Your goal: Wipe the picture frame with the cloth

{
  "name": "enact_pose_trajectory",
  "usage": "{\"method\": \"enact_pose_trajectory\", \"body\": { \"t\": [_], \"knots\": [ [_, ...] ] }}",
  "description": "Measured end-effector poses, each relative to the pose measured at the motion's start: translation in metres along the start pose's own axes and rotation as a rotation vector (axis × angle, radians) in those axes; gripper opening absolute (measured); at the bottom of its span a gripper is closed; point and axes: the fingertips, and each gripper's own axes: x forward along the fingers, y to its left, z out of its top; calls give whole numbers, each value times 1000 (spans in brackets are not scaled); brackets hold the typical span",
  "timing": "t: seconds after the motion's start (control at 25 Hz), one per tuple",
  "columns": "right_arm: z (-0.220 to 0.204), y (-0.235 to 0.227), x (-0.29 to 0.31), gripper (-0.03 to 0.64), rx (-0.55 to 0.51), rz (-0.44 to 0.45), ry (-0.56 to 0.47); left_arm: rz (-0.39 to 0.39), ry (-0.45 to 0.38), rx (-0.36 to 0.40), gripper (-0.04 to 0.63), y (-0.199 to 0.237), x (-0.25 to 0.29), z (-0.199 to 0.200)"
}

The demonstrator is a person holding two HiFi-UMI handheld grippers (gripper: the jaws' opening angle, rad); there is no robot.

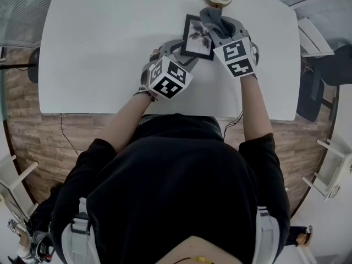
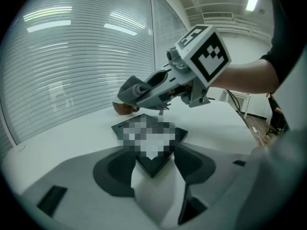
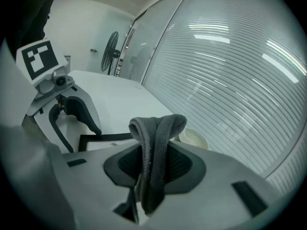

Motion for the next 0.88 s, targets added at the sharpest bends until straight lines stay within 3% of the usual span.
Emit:
{"method": "enact_pose_trajectory", "body": {
  "t": [0.44, 0.68, 0.88],
  "knots": [
    [-23, 11, 53, 110, -289, -5, 154, 1, 0, 0, 262, 0, -3, -2],
    [-24, 12, 52, 107, -183, -8, 105, 1, -2, 3, 262, 1, -3, -1],
    [-26, 14, 52, 106, -205, -42, 115, -1, -1, -2, 262, 0, -2, -1]
  ]
}}
